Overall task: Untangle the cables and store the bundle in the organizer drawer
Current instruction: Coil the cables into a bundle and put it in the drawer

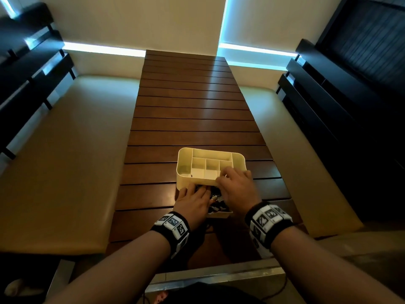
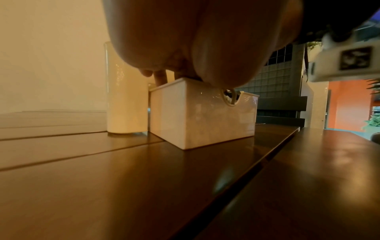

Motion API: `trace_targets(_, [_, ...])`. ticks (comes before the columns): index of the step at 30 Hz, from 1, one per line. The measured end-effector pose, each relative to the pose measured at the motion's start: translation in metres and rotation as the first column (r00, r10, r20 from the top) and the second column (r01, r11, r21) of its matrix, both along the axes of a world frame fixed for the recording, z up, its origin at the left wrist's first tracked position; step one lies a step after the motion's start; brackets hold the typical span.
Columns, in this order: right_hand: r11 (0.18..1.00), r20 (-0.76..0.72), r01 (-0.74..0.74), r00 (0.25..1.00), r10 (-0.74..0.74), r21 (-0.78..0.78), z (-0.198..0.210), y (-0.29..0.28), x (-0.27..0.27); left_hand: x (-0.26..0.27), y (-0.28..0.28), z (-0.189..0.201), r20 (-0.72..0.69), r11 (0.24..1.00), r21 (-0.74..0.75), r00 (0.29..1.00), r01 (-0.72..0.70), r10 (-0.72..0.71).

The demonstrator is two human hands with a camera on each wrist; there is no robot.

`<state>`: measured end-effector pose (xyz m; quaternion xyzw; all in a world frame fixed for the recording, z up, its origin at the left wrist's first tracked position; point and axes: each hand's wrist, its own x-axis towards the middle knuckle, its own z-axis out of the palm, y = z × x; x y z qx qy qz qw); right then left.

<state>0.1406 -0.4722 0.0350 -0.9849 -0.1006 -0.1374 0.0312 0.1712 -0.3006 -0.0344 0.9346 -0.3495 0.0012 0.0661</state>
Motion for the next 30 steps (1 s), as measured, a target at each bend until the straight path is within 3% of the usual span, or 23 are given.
trace_targets(2, [0.996,0.101,-0.088,0.991,0.085,0.02,-0.018,0.003,-0.018,-0.001,0.0,0.002,-0.008,1.0,-0.001,1.0,0.012,-0.012])
trace_targets(3, [0.995,0.073,-0.096,0.993,0.094,0.033,-0.03,0.003,-0.025,-0.001,0.0,0.004,-0.015,1.0,-0.008,1.0,0.021,-0.021])
trace_targets(7, [1.0,-0.214,-0.028,0.976,0.03,0.013,-0.065,-0.001,-0.041,-0.002,0.003,0.01,0.005,0.998,-0.031,0.999,0.048,-0.047])
trace_targets(9, [1.0,-0.257,-0.009,0.966,0.012,0.012,-0.065,-0.001,-0.04,-0.001,0.004,0.01,0.03,0.998,-0.034,0.998,0.055,-0.054])
trace_targets(12, [0.999,-0.244,-0.026,0.969,0.032,0.026,-0.066,0.001,-0.038,0.003,0.006,0.018,0.007,0.995,-0.067,0.998,0.067,-0.067])
trace_targets(18, [1.0,-0.191,0.0,0.982,-0.004,-0.02,-0.07,0.005,-0.043,0.034,0.014,0.071,0.167,0.95,-0.302,0.986,0.077,-0.027])
trace_targets(20, [0.999,-0.172,-0.003,0.985,-0.006,-0.047,-0.072,0.005,-0.042,0.053,0.006,0.086,0.121,0.97,-0.237,0.992,0.047,-0.019])
trace_targets(24, [0.997,-0.16,0.017,0.987,-0.029,-0.071,-0.069,0.008,-0.037,0.068,0.002,0.078,-0.157,0.98,0.165,0.984,0.115,-0.089])
trace_targets(30, [0.994,-0.156,0.066,0.985,-0.078,-0.081,-0.069,0.016,-0.029,0.066,0.008,0.063,-0.128,0.952,0.278,0.987,0.127,-0.094])
